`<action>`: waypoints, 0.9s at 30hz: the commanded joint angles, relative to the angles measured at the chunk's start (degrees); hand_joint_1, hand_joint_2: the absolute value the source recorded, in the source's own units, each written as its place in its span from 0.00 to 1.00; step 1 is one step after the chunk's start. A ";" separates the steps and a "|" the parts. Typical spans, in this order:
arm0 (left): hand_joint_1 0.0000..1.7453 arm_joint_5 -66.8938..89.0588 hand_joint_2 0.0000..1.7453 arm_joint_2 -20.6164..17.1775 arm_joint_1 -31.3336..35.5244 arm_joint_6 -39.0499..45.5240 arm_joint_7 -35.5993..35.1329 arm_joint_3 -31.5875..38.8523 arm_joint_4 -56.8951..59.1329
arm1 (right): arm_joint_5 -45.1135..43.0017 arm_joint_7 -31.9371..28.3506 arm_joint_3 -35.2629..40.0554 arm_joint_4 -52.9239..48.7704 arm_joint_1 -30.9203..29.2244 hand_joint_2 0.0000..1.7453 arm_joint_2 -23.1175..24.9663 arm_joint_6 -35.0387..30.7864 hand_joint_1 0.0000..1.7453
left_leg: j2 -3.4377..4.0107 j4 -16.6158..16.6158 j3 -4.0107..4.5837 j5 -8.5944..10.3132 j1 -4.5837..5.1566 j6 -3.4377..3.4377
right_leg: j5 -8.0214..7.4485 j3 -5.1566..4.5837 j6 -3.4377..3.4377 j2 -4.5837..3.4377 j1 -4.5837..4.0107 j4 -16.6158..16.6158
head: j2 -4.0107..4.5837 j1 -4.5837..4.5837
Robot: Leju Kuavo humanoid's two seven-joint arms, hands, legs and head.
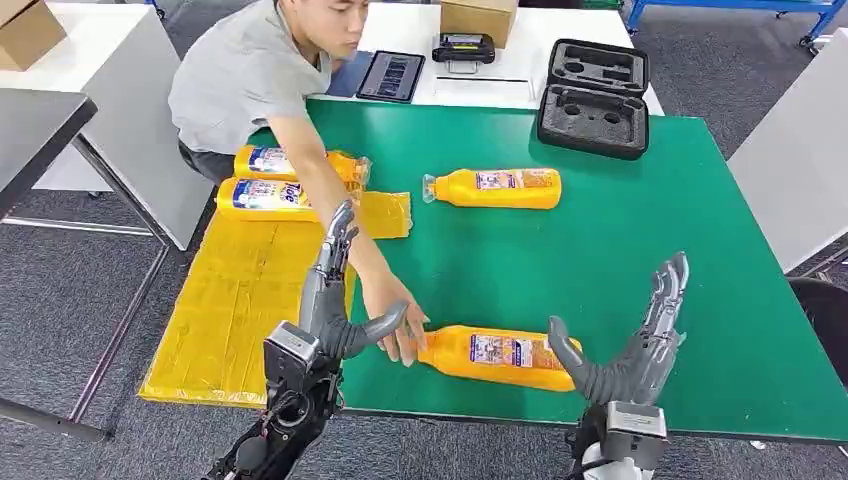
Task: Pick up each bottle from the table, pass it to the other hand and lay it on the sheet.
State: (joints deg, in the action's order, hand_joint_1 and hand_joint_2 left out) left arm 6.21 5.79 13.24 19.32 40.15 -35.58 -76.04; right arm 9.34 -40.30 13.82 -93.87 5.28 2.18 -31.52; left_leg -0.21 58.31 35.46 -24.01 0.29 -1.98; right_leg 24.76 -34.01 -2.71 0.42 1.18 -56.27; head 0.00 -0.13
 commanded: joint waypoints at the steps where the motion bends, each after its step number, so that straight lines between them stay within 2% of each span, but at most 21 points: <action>1: 0.00 1.12 1.00 -1.87 1.60 -0.42 -0.15 -2.71 1.90 | 11.89 0.30 2.62 16.67 -1.61 1.00 -3.01 -2.89 0.00 | 0.05 -0.19 -0.49 -0.09 -0.15 0.13 | 0.02 0.54 0.15 -0.06 -0.15 0.32 | 0.00 0.00; 3: 0.00 0.86 1.00 -2.00 1.96 -0.76 -0.15 -2.84 2.05 | 14.29 0.37 2.61 17.56 -1.76 1.00 -3.10 -2.46 0.00 | 0.01 -0.13 -0.39 -0.09 -0.12 0.13 | 0.04 0.44 0.14 -0.03 -0.12 0.22 | 0.00 0.02; 9: 0.00 0.98 1.00 -1.94 3.32 -1.53 -0.15 -3.53 3.19 | 23.35 7.17 1.00 14.16 -0.06 1.00 -4.10 8.25 0.00 | -0.04 -0.04 -0.15 -0.04 -0.05 0.08 | 0.03 0.18 0.09 0.03 -0.06 0.08 | 0.00 0.00; 12: 0.00 0.97 1.00 -2.06 3.03 -2.56 -0.15 -3.40 3.08 | 25.24 8.87 -0.08 11.74 1.87 1.00 -5.69 10.81 0.00 | -0.10 -0.05 -0.26 -0.09 -0.07 0.11 | 0.10 0.30 0.14 0.08 -0.07 0.09 | 0.00 0.00; 15: 0.00 0.71 1.00 -1.80 3.10 -3.78 -0.15 -3.20 3.39 | 25.01 9.67 -1.12 9.44 3.56 1.00 -6.40 13.25 0.00 | -0.11 -0.05 -0.36 -0.14 -0.10 0.14 | 0.14 0.44 0.16 0.09 -0.11 0.13 | 0.00 0.00; 17: 0.00 0.88 1.00 -1.41 3.32 -4.25 -0.15 -3.21 3.70 | 25.15 10.15 -1.66 9.00 4.21 1.00 -6.87 14.36 0.00 | -0.11 -0.04 -0.12 -0.04 -0.01 0.06 | 0.07 0.15 0.07 0.10 -0.01 0.05 | 0.00 0.00; 24: 0.00 1.06 1.00 -1.12 3.36 -4.58 -0.15 -3.21 3.84 | 24.23 10.79 -1.98 9.41 4.34 1.00 -7.07 16.19 0.00 | -0.05 -0.03 -0.20 -0.09 -0.04 0.09 | 0.07 0.22 0.12 0.04 -0.05 0.07 | 0.00 0.00; 25: 0.00 1.06 1.00 -1.10 3.31 -4.80 -0.15 -3.22 3.75 | 24.19 11.30 -1.79 9.96 4.02 1.00 -7.37 17.33 0.00 | -0.02 0.00 -0.44 -0.21 -0.14 0.19 | 0.15 0.48 0.24 0.00 -0.15 0.10 | 0.00 0.00; 27: 0.00 1.32 1.00 -1.04 3.27 -5.04 -0.15 -3.08 3.65 | 23.74 12.23 -2.57 10.90 3.48 1.00 -8.23 19.65 0.00 | -0.02 -0.02 -0.24 -0.12 -0.07 0.11 | 0.08 0.26 0.15 0.01 -0.09 0.07 | 0.00 0.00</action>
State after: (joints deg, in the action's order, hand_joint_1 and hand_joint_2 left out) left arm 7.23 5.49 14.50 14.97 40.15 -37.20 -75.45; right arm 33.75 -29.88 12.81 -84.72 9.57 -4.02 -15.80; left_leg -0.20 58.31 35.47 -24.04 0.30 -2.00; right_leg 24.76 -34.03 -2.72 0.42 1.19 -56.25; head 0.00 -0.13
